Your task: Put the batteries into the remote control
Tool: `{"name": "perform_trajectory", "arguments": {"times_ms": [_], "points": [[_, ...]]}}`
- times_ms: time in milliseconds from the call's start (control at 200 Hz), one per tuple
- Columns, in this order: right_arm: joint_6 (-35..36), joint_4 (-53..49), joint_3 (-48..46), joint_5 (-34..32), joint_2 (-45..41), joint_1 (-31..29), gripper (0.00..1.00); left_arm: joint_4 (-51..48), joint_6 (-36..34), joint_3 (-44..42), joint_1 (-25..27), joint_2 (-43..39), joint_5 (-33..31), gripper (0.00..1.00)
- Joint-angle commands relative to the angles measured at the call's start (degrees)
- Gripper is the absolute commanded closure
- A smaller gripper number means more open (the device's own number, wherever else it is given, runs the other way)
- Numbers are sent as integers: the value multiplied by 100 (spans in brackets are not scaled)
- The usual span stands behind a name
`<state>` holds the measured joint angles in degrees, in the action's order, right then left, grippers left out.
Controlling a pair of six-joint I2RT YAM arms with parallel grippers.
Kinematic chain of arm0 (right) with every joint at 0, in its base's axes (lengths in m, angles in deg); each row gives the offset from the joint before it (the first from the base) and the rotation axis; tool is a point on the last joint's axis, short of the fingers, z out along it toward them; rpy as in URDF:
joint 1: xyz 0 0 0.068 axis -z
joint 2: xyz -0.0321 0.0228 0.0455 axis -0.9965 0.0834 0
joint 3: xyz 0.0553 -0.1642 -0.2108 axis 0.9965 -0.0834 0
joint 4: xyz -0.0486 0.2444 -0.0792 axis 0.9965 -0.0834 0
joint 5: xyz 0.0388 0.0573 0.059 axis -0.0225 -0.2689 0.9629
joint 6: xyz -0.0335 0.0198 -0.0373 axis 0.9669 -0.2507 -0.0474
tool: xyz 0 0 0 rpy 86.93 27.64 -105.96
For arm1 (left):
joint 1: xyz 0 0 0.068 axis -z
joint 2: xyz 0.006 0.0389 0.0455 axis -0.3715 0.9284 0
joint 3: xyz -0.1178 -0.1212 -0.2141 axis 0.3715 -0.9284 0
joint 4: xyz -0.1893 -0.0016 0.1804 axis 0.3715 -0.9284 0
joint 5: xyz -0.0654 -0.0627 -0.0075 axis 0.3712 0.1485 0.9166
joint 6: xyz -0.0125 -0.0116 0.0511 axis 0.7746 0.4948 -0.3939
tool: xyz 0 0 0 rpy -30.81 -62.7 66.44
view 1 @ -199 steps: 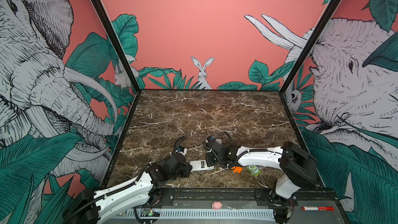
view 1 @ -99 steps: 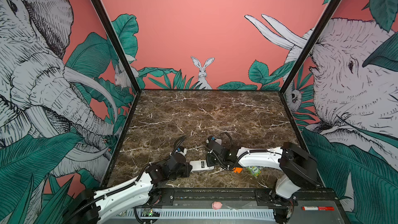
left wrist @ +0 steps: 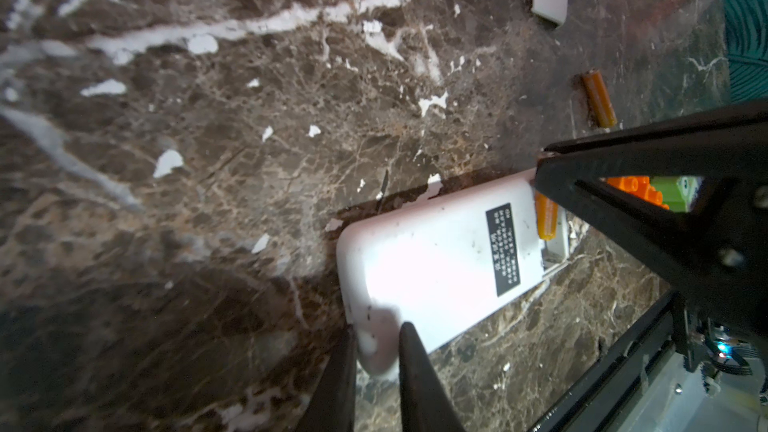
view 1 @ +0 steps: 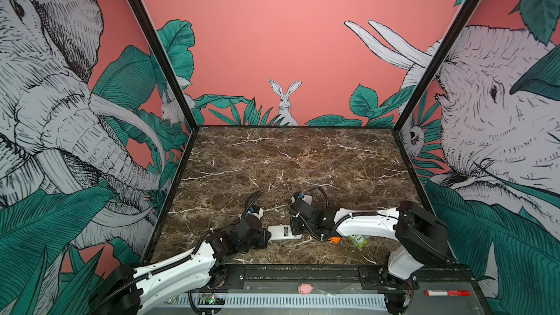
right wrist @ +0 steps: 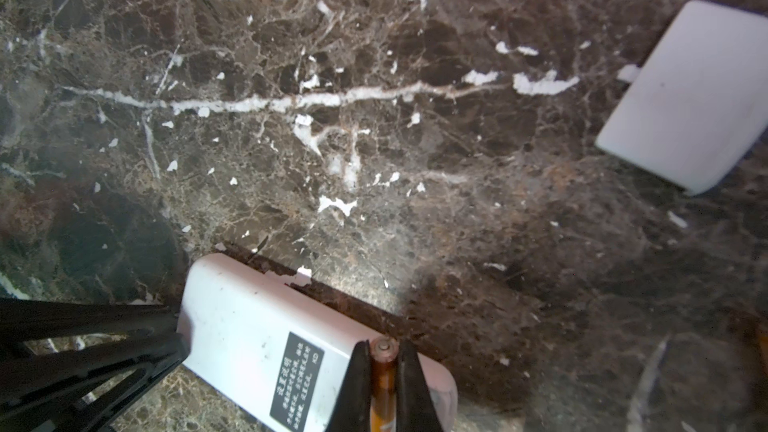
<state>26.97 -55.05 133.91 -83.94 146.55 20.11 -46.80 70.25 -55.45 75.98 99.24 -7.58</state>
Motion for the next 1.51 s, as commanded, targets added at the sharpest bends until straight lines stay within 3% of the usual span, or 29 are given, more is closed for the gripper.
{"name": "perform_trajectory", "arguments": {"times_ms": [0, 820, 1500], "points": [[-163, -134, -54, -100, -139, -99, 100, -210, -52, -258, 14, 160, 287, 80], [-536, -320, -139, -557, -437, -292, 100, -191, -123, -301, 16, 88, 368, 80], [-1076, 311, -589, -1012, -559, -452, 100, -494, -301, -312, 14, -185, 504, 81]]}}
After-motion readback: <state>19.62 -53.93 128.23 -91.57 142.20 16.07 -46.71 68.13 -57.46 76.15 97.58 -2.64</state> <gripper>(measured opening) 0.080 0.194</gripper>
